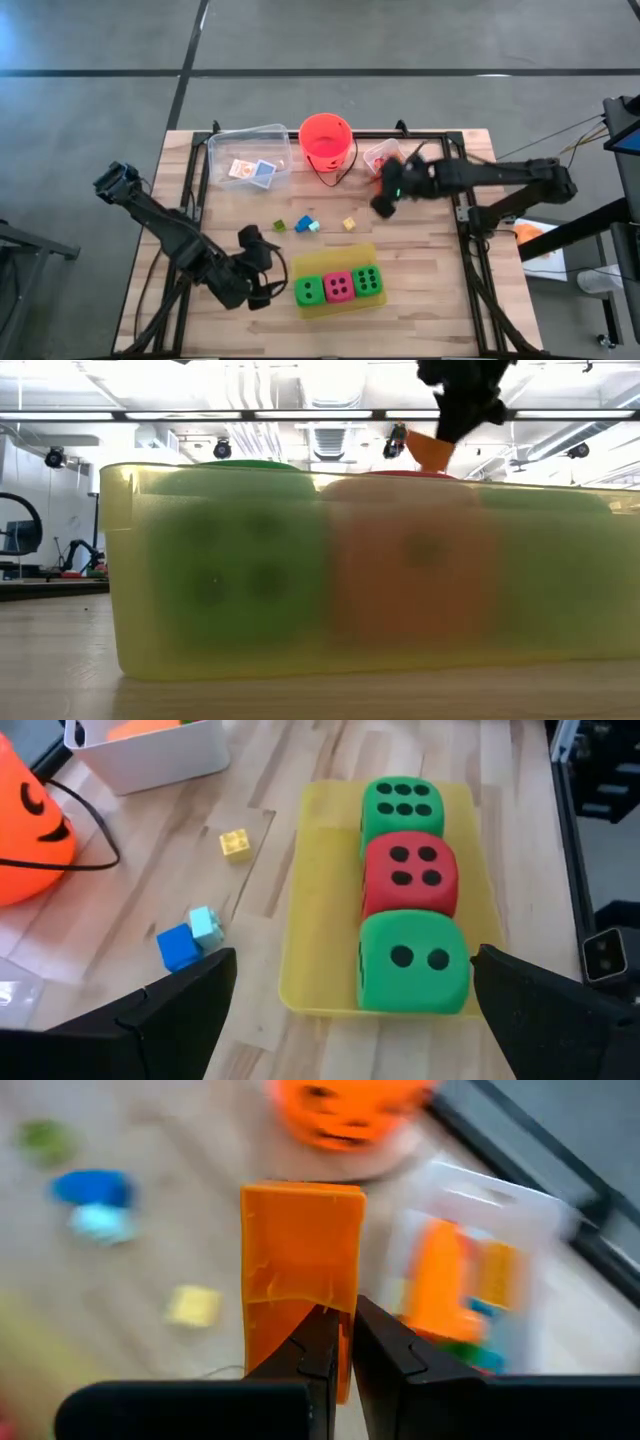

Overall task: Pick & Place Toys
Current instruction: Put the orange game piece into the white bin

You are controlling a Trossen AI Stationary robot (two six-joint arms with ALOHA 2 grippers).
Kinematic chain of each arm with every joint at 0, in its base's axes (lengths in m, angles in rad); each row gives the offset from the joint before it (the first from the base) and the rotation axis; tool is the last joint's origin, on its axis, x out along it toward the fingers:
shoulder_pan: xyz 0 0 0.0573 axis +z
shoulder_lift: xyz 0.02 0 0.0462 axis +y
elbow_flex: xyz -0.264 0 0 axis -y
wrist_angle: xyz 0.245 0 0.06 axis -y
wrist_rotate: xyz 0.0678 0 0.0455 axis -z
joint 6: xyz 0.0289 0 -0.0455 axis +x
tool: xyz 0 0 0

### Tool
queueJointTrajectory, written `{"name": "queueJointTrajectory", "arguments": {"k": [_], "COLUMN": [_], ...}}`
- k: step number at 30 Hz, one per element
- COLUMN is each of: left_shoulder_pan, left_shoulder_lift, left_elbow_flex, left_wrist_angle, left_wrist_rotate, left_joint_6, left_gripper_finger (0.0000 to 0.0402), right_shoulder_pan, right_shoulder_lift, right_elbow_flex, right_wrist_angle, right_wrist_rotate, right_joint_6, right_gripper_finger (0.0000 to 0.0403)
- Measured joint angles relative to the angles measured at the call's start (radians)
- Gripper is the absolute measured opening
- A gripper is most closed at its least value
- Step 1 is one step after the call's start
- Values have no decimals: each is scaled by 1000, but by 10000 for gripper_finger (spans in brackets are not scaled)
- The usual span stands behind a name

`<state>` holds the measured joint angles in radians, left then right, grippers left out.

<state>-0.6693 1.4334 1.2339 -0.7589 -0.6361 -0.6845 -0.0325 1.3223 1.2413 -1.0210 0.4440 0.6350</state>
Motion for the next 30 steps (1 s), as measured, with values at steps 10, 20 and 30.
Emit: {"name": "queueJointTrajectory", "arguments": {"k": [10, 20, 30], "left_shoulder_pan": [3, 0, 0], "left_shoulder_lift": [-7, -39, -40], "left_elbow_flex": [0, 0, -51], "left_wrist_angle": [-6, -13, -11], "left_wrist_rotate": [1, 2, 7], "left_joint_6": [-1, 34, -76], "left_gripper_finger": [395, 395, 395], "right_shoulder_pan": [-446, -594, -667], "right_shoulder_lift": [-2, 149, 194], "right_elbow_flex": [-43, -68, -70], "right_wrist_angle": [-28, -15, 10], "right_wrist_rotate": [-205, -218, -242], "right_joint_6": [-91, -202, -299], "right_gripper_finger": [20, 20, 20]}}
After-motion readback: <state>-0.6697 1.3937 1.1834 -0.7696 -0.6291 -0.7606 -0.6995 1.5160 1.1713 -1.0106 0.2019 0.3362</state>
